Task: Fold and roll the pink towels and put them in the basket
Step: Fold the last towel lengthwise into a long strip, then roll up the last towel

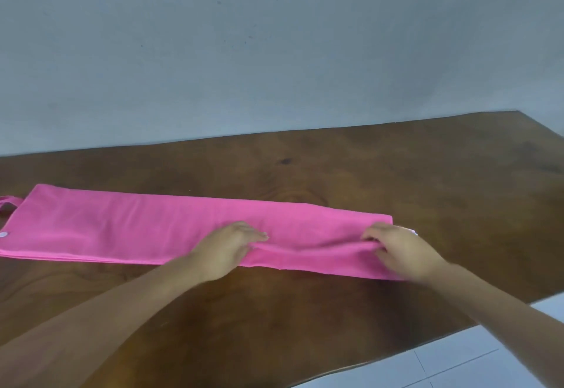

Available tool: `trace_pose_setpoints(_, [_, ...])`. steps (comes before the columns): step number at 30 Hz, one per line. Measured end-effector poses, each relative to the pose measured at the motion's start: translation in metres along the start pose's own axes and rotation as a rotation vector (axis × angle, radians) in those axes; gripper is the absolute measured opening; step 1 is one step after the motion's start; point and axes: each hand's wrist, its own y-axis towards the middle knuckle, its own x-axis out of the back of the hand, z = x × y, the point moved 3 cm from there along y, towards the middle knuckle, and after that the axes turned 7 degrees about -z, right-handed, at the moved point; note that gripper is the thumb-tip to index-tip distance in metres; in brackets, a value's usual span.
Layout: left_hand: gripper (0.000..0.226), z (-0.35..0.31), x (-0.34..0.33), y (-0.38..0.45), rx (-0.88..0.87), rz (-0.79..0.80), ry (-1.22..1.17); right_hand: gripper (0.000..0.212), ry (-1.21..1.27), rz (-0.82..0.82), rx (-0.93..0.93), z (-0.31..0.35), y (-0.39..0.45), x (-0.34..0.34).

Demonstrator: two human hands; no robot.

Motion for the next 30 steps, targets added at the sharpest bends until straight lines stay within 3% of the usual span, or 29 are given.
trace_pose_setpoints(2, [0.029, -0.002, 0.021, 0.016, 0.078, -0.053, -0.033, 0.019, 0.094, -0.095, -0.028, 0.000, 0.022, 0.029])
trace_pose_setpoints(4, [0.029, -0.006, 0.045, 0.025, 0.084, -0.287, -0.001, 0.020, 0.040, -0.310, -0.015, 0.007, 0.032, 0.059])
trace_pose_setpoints(6, [0.047, -0.016, 0.055, 0.017, 0.028, -0.538, 0.059, 0.020, -0.186, -0.575, 0.108, 0.018, 0.024, 0.074])
trace_pose_setpoints(7, [0.057, -0.020, 0.048, 0.008, -0.032, -0.556, 0.091, 0.021, -0.291, -0.618, 0.176, 0.021, 0.015, 0.069])
trace_pose_setpoints(11, [0.071, -0.007, -0.023, -0.027, -0.192, -0.209, 0.307, 0.025, -0.425, -0.315, 0.283, 0.008, -0.028, -0.005])
trace_pose_setpoints(20, [0.043, -0.001, -0.019, -0.028, -0.177, -0.123, 0.188, 0.031, -0.261, -0.031, 0.071, 0.007, -0.040, -0.013])
trace_pose_setpoints(22, [0.051, 0.000, -0.016, -0.030, -0.141, -0.025, 0.164, 0.017, -0.298, 0.071, 0.030, 0.016, -0.040, -0.006])
trace_pose_setpoints(23, [0.055, 0.001, -0.014, -0.030, -0.128, 0.008, 0.130, 0.021, -0.343, 0.118, 0.008, 0.022, -0.038, -0.003])
trace_pose_setpoints(26, [0.055, 0.008, -0.005, -0.026, -0.070, -0.019, -0.028, 0.050, -0.322, 0.091, -0.061, 0.052, -0.017, 0.006])
trace_pose_setpoints(30, [0.064, 0.035, 0.011, -0.008, 0.058, -0.101, -0.016, 0.037, -0.057, 0.002, -0.175, 0.114, 0.033, -0.015])
